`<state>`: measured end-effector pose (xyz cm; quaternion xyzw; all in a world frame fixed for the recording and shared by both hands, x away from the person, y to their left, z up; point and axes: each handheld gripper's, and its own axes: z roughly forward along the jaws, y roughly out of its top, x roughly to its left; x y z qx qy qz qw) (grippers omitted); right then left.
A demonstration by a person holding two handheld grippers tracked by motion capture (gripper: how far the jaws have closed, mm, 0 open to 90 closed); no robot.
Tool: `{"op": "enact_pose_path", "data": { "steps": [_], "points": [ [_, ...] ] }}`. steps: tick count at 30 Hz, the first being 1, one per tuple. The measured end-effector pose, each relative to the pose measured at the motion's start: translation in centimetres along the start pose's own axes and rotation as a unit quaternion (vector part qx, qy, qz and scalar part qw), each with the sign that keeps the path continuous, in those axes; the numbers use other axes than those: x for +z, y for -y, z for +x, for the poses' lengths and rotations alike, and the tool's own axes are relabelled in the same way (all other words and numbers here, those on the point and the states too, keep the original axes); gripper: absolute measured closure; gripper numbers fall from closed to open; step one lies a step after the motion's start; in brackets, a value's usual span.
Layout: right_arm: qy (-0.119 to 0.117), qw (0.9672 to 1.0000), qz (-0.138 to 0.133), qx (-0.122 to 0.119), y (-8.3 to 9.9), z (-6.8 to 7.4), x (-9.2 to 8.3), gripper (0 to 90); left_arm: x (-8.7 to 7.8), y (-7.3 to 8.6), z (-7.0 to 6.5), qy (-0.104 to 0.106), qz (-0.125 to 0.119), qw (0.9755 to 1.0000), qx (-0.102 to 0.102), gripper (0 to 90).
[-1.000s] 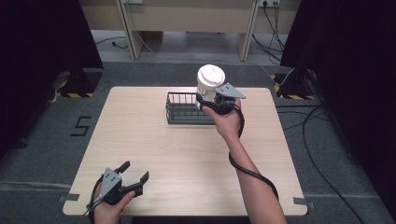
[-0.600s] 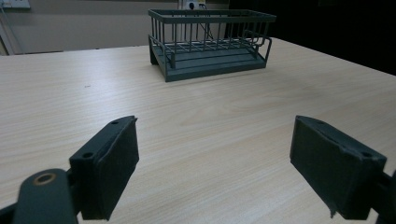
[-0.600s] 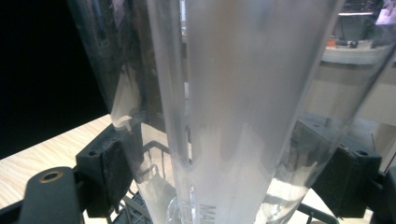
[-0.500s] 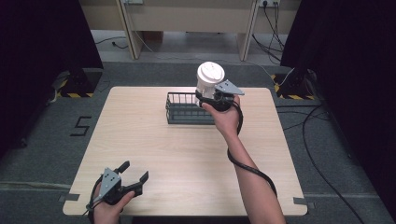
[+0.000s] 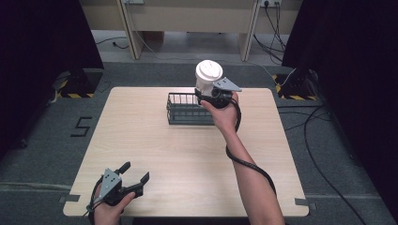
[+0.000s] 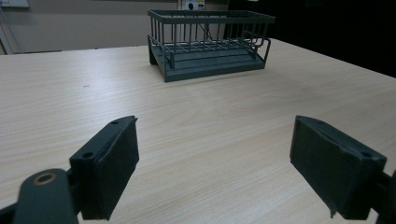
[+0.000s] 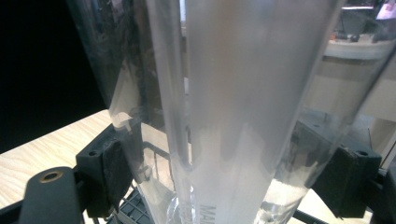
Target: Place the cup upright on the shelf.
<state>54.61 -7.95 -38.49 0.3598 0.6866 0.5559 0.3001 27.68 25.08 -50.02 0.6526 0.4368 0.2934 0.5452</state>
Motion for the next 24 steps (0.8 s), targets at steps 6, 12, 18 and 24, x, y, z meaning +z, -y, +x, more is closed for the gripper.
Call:
{"op": "enact_pose_path", "data": {
  "steps": [6,12,18,24],
  "points": [
    [0.003,1.0,0.006,0.006,0.3,-0.2,0.6,18.5,0.0,0.0,0.0,0.0,0.0,1.0,-0.001,15.0],
    [0.006,0.9999,0.011,0.01,0.5,-0.4,1.2,18.4,0.0,0.0,0.0,-0.001,-0.001,1.0,-0.001,15.1],
    [0.008,0.9998,0.018,0.011,0.7,-0.3,1.9,18.4,0.0,0.0,0.0,0.001,-0.001,1.0,-0.001,15.1],
    [0.012,0.9995,0.022,0.017,0.9,-0.4,2.5,18.4,0.0,0.0,0.0,0.001,-0.001,1.0,-0.001,15.2]
  ]
}}
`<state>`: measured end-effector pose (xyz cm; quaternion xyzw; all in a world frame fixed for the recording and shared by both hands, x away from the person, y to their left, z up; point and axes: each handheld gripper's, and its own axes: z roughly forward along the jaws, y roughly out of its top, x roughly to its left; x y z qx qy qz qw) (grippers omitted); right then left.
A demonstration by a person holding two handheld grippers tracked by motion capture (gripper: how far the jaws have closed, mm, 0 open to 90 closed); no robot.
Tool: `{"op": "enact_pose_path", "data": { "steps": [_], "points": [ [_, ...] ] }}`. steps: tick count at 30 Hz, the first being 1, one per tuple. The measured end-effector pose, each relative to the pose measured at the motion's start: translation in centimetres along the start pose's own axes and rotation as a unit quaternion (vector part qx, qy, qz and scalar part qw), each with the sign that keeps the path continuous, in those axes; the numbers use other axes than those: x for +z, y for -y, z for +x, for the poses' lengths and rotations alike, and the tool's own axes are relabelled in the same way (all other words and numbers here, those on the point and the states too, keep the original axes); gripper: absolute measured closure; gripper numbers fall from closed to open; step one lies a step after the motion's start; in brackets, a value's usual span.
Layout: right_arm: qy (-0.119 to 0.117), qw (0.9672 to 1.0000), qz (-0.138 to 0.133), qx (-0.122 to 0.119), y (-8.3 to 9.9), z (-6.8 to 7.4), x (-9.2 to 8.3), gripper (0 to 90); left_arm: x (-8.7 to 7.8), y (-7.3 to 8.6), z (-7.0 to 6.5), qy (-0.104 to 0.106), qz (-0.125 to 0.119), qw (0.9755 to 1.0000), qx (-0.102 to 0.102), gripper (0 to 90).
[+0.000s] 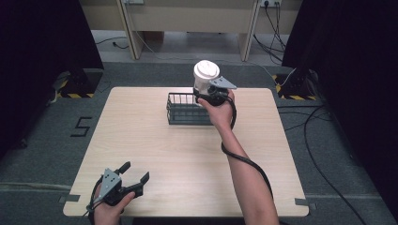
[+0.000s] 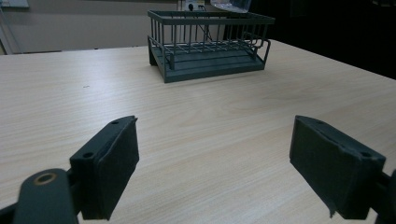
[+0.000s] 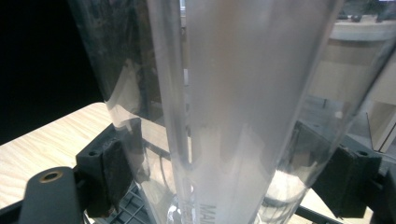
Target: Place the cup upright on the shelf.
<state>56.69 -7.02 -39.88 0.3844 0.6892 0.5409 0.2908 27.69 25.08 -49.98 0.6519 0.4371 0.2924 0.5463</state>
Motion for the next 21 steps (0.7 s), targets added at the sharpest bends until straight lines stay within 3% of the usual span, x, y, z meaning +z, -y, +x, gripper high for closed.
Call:
{"op": "enact_pose_path", "data": {
  "steps": [21],
  "points": [
    [0.014,0.9996,0.023,0.007,1.5,-0.3,1.6,18.4,0.0,0.0,-0.1,0.001,0.0,1.0,0.0,15.2]
  ]
}}
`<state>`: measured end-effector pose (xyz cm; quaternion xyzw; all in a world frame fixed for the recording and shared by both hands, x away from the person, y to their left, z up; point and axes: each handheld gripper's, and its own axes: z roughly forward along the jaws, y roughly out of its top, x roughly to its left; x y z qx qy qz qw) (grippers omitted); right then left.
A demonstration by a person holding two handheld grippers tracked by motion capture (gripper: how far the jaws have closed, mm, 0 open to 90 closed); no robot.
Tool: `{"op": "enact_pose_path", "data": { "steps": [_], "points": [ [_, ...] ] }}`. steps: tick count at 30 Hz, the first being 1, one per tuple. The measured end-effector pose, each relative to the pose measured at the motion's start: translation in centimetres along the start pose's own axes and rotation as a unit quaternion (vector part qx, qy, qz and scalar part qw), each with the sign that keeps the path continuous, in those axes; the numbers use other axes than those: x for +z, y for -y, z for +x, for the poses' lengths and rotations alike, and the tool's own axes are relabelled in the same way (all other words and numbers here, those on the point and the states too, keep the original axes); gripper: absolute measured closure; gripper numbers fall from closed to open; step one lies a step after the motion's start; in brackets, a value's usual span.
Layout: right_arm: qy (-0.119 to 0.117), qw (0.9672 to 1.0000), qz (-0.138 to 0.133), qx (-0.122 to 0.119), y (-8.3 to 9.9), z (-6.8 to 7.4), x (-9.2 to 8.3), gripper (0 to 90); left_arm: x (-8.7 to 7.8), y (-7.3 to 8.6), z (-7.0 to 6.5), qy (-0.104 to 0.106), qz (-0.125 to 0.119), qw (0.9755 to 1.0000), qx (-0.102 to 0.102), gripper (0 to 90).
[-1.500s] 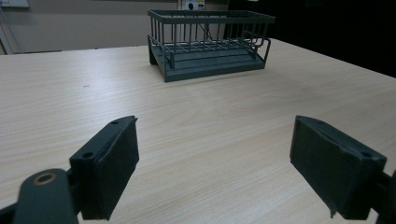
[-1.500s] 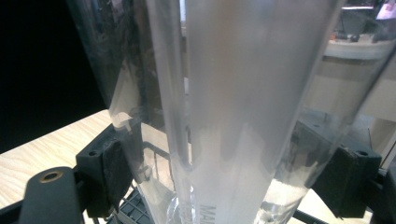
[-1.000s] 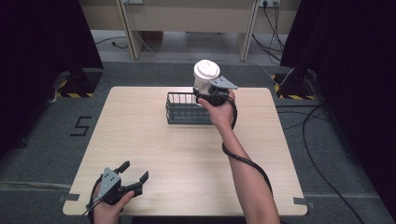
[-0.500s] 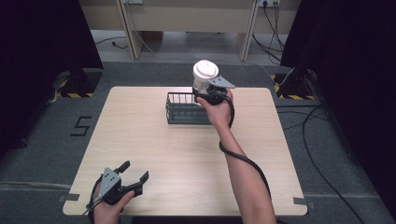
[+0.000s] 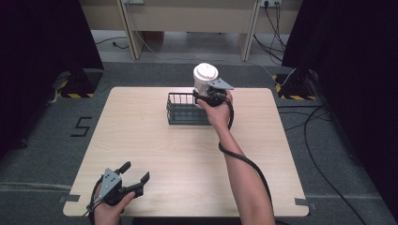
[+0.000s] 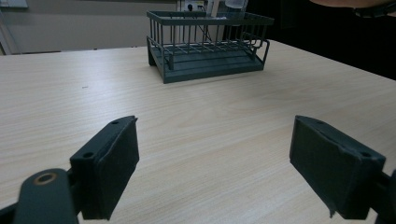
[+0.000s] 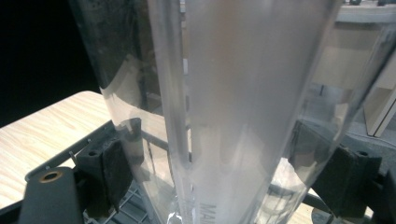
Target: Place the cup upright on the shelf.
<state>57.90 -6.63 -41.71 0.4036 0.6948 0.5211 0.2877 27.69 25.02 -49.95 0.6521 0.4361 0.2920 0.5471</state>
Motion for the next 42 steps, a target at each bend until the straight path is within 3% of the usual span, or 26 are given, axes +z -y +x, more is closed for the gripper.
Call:
{"op": "enact_pose_path", "data": {
  "steps": [42],
  "points": [
    [0.005,0.999,0.044,0.005,2.8,0.5,1.8,17.8,0.0,0.0,-0.1,0.005,0.0,1.0,-0.001,15.1]
  ]
}}
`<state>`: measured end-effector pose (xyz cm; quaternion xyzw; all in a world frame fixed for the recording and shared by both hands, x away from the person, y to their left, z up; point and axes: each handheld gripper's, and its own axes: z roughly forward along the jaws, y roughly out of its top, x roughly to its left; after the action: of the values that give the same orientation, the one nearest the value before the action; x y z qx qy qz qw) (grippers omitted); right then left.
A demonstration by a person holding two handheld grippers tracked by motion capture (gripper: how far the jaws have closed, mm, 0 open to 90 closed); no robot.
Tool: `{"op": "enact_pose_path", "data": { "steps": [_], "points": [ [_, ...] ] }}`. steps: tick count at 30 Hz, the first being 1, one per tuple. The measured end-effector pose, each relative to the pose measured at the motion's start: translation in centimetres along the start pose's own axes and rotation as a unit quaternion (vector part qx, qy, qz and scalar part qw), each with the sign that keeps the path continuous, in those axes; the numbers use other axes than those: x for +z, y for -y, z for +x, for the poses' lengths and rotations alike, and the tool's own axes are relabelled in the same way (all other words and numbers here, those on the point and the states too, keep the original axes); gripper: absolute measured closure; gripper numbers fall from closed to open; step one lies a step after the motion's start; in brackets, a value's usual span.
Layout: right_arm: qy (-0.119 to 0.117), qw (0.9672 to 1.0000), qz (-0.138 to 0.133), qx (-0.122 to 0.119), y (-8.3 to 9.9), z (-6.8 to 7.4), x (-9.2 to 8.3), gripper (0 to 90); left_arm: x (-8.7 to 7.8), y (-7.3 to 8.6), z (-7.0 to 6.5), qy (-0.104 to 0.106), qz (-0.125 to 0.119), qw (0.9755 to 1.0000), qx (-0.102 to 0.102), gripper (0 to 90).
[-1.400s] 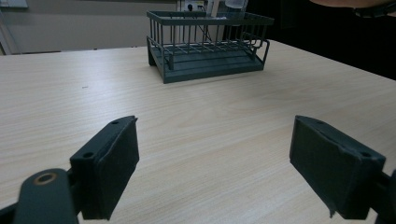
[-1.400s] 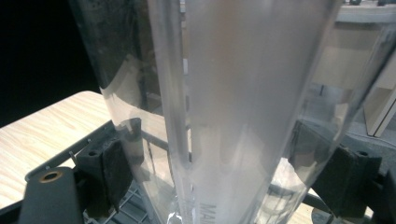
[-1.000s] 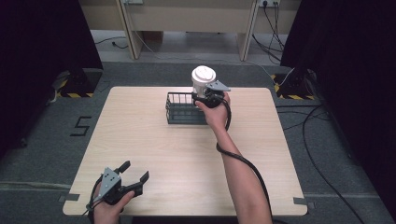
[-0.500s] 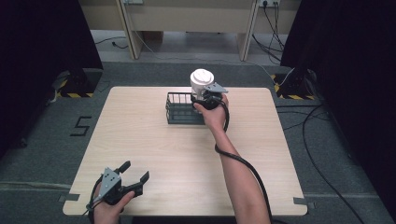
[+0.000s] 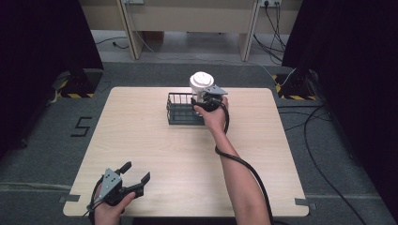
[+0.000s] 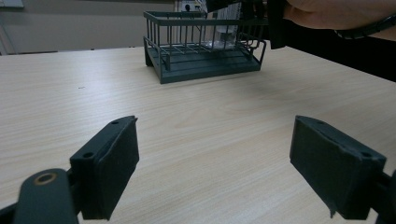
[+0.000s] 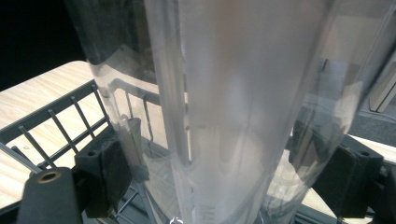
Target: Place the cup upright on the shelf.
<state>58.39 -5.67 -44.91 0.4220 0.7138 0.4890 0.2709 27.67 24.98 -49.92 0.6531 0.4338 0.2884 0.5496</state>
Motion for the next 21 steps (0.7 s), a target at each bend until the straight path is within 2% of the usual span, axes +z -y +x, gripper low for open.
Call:
{"op": "enact_pose_path", "data": {
  "steps": [7,21],
  "points": [
    [0.006,1.0,0.0,-0.006,0.0,0.2,0.0,16.9,0.0,0.0,0.0,0.001,-0.001,1.0,0.0,15.1],
    [-0.001,0.9998,-0.005,0.017,-0.3,0.3,-1.4,15.6,0.1,0.0,-0.2,0.002,-0.001,1.0,0.004,15.1]
  ]
}}
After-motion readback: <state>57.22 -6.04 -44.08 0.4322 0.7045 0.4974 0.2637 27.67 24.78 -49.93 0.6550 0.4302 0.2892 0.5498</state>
